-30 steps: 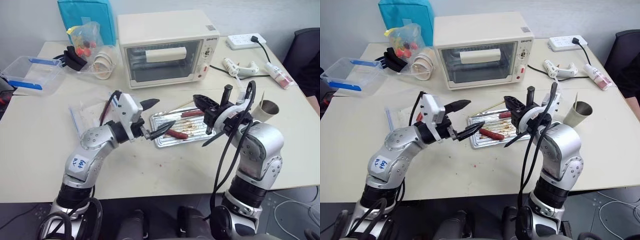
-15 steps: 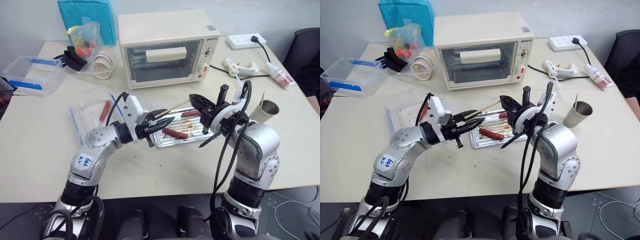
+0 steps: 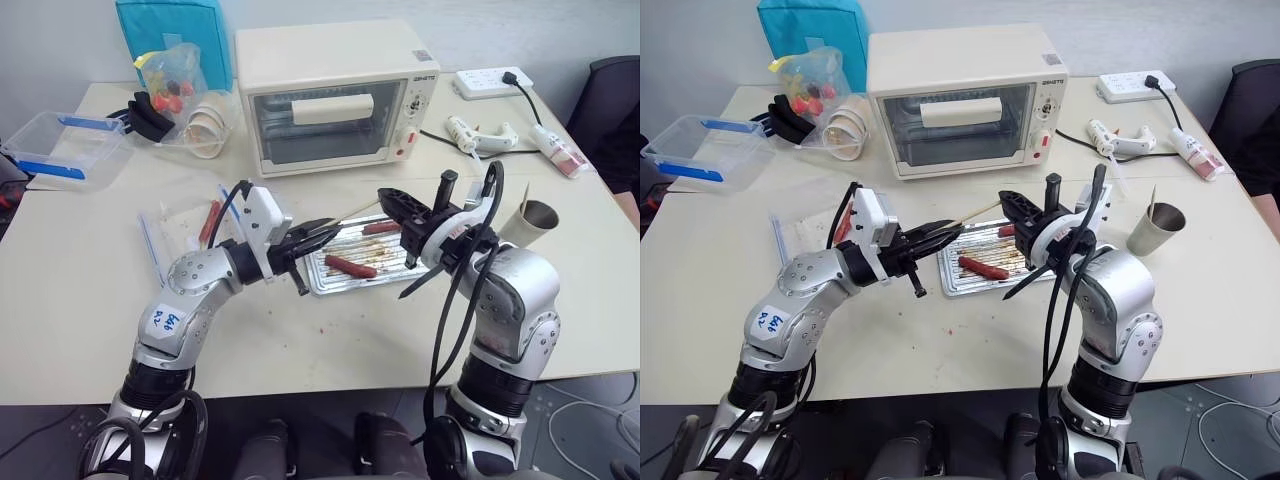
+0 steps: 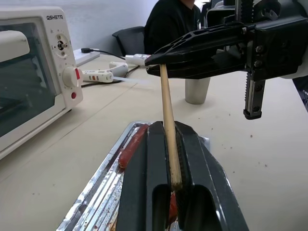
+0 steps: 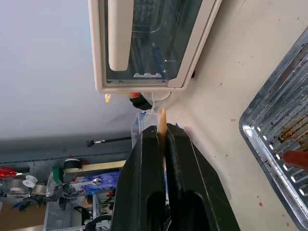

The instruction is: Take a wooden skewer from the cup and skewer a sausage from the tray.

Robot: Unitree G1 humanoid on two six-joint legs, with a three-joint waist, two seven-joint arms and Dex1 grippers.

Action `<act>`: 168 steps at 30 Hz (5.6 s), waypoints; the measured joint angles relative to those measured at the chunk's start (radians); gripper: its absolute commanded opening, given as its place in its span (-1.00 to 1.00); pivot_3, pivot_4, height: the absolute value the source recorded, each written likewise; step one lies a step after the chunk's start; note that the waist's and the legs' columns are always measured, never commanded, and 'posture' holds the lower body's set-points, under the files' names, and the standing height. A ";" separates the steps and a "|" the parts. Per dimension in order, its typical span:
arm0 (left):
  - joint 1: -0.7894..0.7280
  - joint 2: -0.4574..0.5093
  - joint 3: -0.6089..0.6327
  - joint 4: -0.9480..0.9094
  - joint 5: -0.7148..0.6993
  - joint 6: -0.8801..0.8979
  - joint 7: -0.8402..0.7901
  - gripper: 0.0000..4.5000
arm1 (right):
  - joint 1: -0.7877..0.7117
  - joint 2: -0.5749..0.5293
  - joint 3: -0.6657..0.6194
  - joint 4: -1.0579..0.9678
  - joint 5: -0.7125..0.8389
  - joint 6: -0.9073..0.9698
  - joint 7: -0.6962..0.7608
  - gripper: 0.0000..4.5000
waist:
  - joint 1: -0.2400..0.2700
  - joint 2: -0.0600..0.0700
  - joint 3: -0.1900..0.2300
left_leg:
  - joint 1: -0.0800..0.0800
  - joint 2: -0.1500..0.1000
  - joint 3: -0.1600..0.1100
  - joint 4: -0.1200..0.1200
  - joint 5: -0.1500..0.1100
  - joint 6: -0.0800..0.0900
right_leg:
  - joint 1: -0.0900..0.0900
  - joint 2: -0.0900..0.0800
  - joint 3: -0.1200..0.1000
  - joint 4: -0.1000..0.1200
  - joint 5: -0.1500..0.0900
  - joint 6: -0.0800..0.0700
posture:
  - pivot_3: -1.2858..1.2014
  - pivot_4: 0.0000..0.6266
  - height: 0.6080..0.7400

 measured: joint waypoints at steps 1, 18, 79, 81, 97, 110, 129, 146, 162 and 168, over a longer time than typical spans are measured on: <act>0.000 0.000 0.001 0.000 0.000 0.000 0.000 -0.52 | 0.003 -0.003 -0.001 0.000 0.000 0.000 0.000 -1.00 | 0.000 0.000 0.000 | 0.000 0.000 0.000 0.000 0.000 0.000 | 0.000 0.000 0.000 0.000 0.000 0.000 | 0.03 -0.52 1.00; -0.026 -0.018 0.004 -0.002 -0.003 0.004 0.000 -0.67 | 0.000 -0.007 -0.002 0.006 0.000 -0.011 -0.002 -1.00 | 0.000 0.000 0.000 | 0.000 0.000 0.000 0.000 0.000 0.000 | 0.000 0.000 0.000 0.000 0.000 0.000 | 0.03 -0.52 1.00; 0.486 0.534 0.700 -0.478 -0.523 0.412 -0.043 -1.00 | -0.115 -0.692 0.735 0.328 -1.586 0.041 1.668 0.99 | 0.023 -0.001 0.000 | 0.000 0.000 -0.001 0.001 -0.001 0.000 | 0.002 -0.001 -0.010 -0.006 0.002 0.001 | 0.03 -0.52 1.00; 0.482 0.534 0.695 -0.478 -0.525 0.408 -0.037 -1.00 | -0.114 -0.678 0.735 0.337 -1.604 0.042 1.678 0.99 | 0.023 -0.001 0.000 | 0.000 0.000 -0.001 0.001 -0.001 0.000 | 0.002 -0.001 -0.010 -0.006 0.002 0.001 | 0.03 -0.52 1.00; 0.461 0.536 0.677 -0.474 -0.525 0.391 -0.024 -1.00 | -0.121 -0.623 0.722 0.391 -1.695 0.048 1.748 -0.07 | 0.023 -0.001 0.000 | 0.000 -0.001 -0.001 0.001 -0.001 0.000 | 0.003 -0.001 -0.010 -0.005 0.002 0.001 | 0.03 -0.52 1.00; 0.458 0.536 0.659 -0.467 -0.520 0.375 -0.034 -1.00 | -0.121 -0.609 0.714 0.387 -1.727 0.059 1.784 -0.52 | 0.022 -0.001 0.000 | 0.001 -0.001 -0.001 0.001 -0.001 0.000 | 0.003 -0.001 -0.010 -0.005 0.002 0.001 | 0.03 -0.52 1.00; 0.364 0.579 0.571 -0.355 -0.552 0.360 -0.123 -1.00 | -0.151 -0.846 0.581 0.268 -1.607 -0.033 2.162 -0.86 | 0.026 -0.001 0.000 | 0.001 -0.001 -0.001 0.001 -0.001 0.000 | 0.003 0.000 -0.011 -0.006 0.002 0.001 | 0.03 -0.52 1.00; 0.121 0.608 0.313 -0.313 -0.566 0.363 -0.258 -1.00 | -0.223 -0.968 0.474 0.268 -1.365 -0.097 2.560 -0.86 | 0.027 -0.001 0.000 | 0.002 -0.001 0.000 0.002 -0.001 0.000 | 0.004 -0.001 -0.011 -0.005 0.002 0.001 | 0.03 -0.52 1.00; 0.061 0.601 0.278 -0.290 -0.548 0.358 -0.264 -1.00 | -0.176 -0.968 0.478 0.193 -1.349 -0.092 2.552 -0.86 | 0.028 -0.001 0.000 | 0.002 -0.001 -0.001 0.002 -0.001 0.000 | 0.004 0.000 -0.011 -0.005 0.002 0.001 | 0.03 -0.52 1.00; 0.062 0.603 0.275 -0.284 -0.543 0.358 -0.275 -1.00 | -0.161 -0.968 0.478 0.226 -1.378 -0.110 2.554 -0.86 | 0.027 -0.001 0.000 | 0.002 -0.001 -0.001 0.002 -0.001 0.000 | 0.004 0.000 -0.011 -0.004 0.002 0.001 | 0.03 -0.52 1.00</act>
